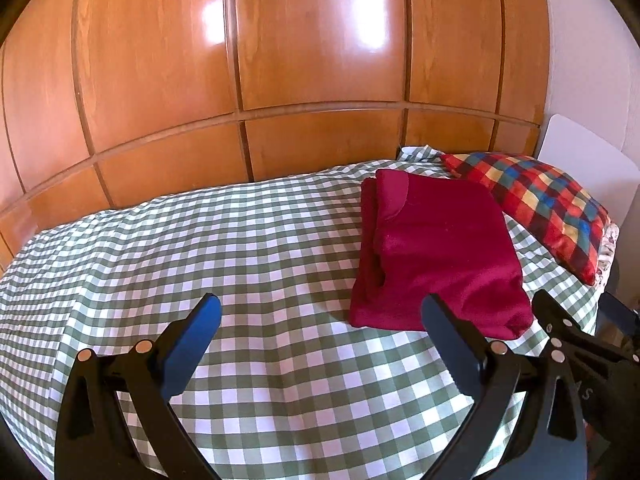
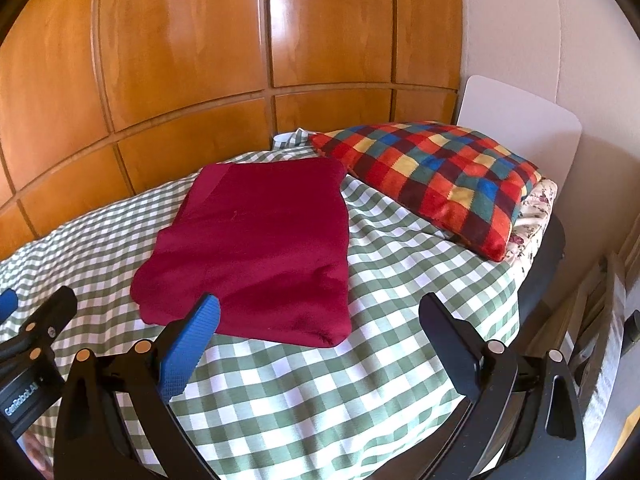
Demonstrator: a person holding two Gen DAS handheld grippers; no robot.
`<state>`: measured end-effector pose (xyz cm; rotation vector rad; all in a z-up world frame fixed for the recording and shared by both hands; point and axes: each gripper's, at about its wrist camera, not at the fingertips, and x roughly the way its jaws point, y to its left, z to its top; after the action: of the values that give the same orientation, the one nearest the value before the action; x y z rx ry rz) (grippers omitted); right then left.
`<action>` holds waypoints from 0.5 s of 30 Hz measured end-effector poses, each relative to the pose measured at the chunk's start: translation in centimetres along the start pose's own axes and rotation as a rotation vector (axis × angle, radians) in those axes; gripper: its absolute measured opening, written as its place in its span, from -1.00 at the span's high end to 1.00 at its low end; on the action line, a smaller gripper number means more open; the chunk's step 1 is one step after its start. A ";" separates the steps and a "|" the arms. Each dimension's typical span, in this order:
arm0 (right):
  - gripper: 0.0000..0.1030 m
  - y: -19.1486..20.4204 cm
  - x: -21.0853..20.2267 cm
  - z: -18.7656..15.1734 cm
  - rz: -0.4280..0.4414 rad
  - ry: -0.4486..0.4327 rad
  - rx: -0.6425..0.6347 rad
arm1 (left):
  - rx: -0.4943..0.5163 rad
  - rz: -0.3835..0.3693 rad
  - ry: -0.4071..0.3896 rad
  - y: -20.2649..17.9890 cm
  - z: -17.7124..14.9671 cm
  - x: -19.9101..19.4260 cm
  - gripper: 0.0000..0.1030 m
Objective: Fold small clothes
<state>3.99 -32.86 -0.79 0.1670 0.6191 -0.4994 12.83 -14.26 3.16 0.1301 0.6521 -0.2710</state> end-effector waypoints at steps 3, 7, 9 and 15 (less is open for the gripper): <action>-0.92 0.0 0.0 0.0 -0.001 0.003 -0.002 | -0.002 -0.001 0.002 0.1 0.0 0.0 -0.94; -0.92 0.2 0.0 -0.1 0.001 0.000 -0.011 | -0.011 -0.005 -0.001 0.3 0.0 -0.1 -0.94; -0.92 0.1 0.0 -0.1 0.004 0.002 -0.013 | -0.012 -0.006 -0.002 0.3 0.0 -0.3 -0.94; -0.92 0.4 0.0 -0.1 0.005 0.001 -0.014 | -0.017 -0.003 -0.011 0.4 0.1 -0.5 -0.94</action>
<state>4.15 -32.50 -0.86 0.1559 0.6232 -0.4899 12.57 -13.78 3.54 0.1110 0.6435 -0.2686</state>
